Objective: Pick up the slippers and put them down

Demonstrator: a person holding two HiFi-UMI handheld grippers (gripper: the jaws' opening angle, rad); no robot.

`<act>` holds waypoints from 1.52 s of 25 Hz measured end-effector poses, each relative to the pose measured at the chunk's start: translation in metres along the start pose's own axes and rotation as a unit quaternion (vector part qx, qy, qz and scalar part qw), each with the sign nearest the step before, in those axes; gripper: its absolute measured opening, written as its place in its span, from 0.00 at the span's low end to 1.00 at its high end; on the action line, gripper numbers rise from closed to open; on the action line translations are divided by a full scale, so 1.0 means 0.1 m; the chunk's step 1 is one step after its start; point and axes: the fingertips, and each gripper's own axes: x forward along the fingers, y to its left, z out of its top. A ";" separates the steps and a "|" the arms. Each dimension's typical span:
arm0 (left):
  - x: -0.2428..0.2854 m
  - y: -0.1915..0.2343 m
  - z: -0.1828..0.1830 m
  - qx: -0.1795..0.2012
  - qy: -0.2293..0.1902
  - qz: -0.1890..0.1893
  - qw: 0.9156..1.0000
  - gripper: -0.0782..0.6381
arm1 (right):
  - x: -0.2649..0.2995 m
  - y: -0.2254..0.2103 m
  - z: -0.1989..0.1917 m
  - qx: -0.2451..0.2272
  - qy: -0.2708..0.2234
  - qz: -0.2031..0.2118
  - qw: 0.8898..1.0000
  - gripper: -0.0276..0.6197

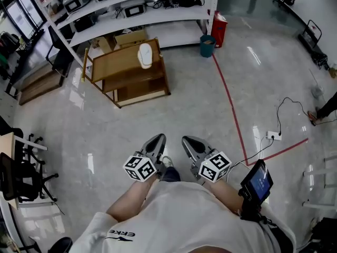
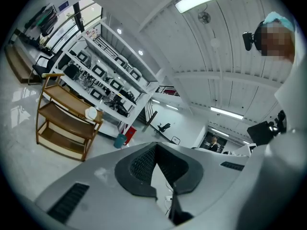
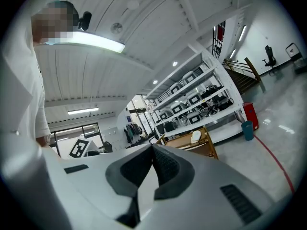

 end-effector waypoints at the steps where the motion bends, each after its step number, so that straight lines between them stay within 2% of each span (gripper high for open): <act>1: 0.06 0.06 0.06 0.001 -0.002 -0.002 1.000 0.11 | 0.09 -0.05 0.04 -0.001 0.001 -0.002 1.000 0.05; 6: 0.30 0.43 0.40 -0.006 -0.012 0.001 1.000 0.11 | 0.57 -0.27 0.21 0.001 0.007 -0.013 1.000 0.05; 13: 0.51 1.00 0.78 -0.013 -0.005 0.004 1.000 0.11 | 1.26 -0.46 0.34 0.000 0.017 -0.025 1.000 0.05; 20: 0.59 1.40 0.99 -0.011 0.000 0.010 1.000 0.11 | 1.75 -0.58 0.37 0.006 0.019 -0.036 0.999 0.05; 29: 0.83 1.67 1.18 -0.018 -0.011 0.017 1.000 0.11 | 2.15 -0.87 0.45 0.012 0.026 -0.026 0.999 0.05; 38: 1.54 2.01 1.50 -0.008 -0.021 0.055 0.998 0.11 | 2.66 -1.55 0.83 0.011 0.037 0.007 0.999 0.05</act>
